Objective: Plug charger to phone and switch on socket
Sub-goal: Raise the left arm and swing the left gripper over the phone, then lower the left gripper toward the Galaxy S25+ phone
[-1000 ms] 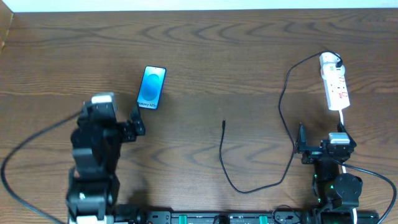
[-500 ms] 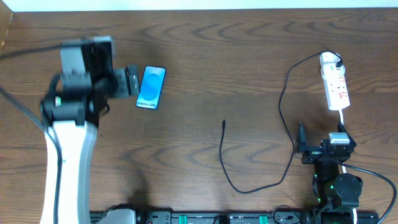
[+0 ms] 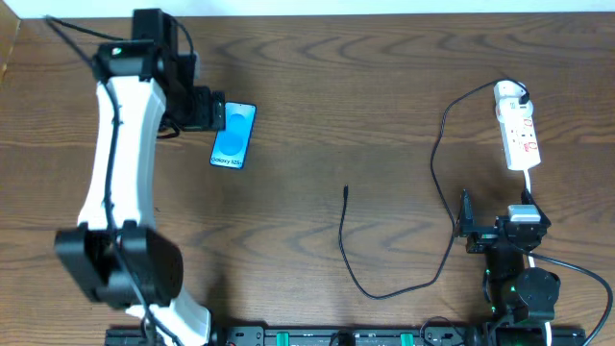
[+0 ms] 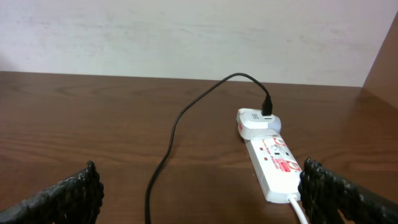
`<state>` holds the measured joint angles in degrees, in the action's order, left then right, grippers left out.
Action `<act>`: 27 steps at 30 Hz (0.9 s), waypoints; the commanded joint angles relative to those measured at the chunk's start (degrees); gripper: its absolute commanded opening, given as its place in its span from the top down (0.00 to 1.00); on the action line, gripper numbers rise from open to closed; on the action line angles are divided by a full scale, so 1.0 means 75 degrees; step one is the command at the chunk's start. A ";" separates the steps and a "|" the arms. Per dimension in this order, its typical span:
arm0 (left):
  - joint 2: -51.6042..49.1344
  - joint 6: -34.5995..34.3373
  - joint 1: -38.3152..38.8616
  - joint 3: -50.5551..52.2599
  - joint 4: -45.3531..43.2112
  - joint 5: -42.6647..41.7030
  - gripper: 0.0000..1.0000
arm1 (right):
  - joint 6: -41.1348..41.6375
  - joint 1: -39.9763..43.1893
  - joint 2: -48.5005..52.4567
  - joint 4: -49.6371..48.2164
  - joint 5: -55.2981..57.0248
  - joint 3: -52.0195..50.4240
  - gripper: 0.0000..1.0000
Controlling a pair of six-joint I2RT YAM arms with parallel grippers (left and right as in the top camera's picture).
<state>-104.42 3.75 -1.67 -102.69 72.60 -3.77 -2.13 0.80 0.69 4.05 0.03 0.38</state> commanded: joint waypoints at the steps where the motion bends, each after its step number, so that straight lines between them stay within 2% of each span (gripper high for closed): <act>1: -0.0516 0.0219 0.0000 -0.0137 0.0187 -0.0012 0.02 | -0.0067 0.0044 -0.0044 0.0035 0.0061 -0.0009 0.01; 11: -0.1142 0.0216 0.0000 -0.0122 0.0096 -0.0015 0.02 | -0.0067 0.0044 -0.0044 0.0035 0.0061 -0.0009 0.01; 13: -0.1142 0.0219 0.0000 -0.0117 0.0082 -0.0015 0.13 | -0.0067 0.0044 -0.0044 0.0035 0.0061 -0.0009 0.01; 14: -0.1142 0.0219 0.0000 -0.0117 0.0061 -0.0012 0.37 | -0.0067 0.0044 -0.0044 0.0035 0.0064 -0.0009 0.01; 15: -0.1142 0.0219 0.0000 -0.0117 0.0050 -0.0012 0.57 | -0.0067 0.0044 -0.0044 0.0035 0.0061 -0.0009 0.01; 16: -0.1142 0.0213 0.0000 -0.0117 0.0026 -0.0012 0.67 | -0.0067 0.0044 -0.0044 0.0035 0.0064 -0.0009 0.01; 17: -0.1142 0.0213 0.0000 -0.0117 0.0003 -0.0012 0.67 | -0.0067 0.0044 -0.0044 0.0035 0.0064 -0.0009 0.01; 18: -0.1142 0.0213 0.0000 -0.0117 -0.0012 -0.0012 0.55 | -0.0067 0.0044 -0.0044 0.0035 0.0061 -0.0009 0.01; 19: -0.1145 0.0210 0.0000 -0.0117 -0.0032 -0.0015 0.20 | -0.0067 0.0044 -0.0044 0.0032 0.0064 -0.0009 0.01; 20: -0.1142 0.0210 0.0000 -0.0117 -0.0041 -0.0015 0.02 | -0.0067 0.0044 -0.0044 0.0035 0.0064 -0.0009 0.01; 27: -0.1142 0.0210 0.0000 -0.0117 -0.0052 -0.0087 0.02 | -0.0067 0.0044 -0.0044 0.0035 0.0064 -0.0009 0.01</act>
<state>-112.51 4.93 -1.67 -102.69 72.16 -3.81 -2.15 0.80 0.69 4.05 0.03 0.38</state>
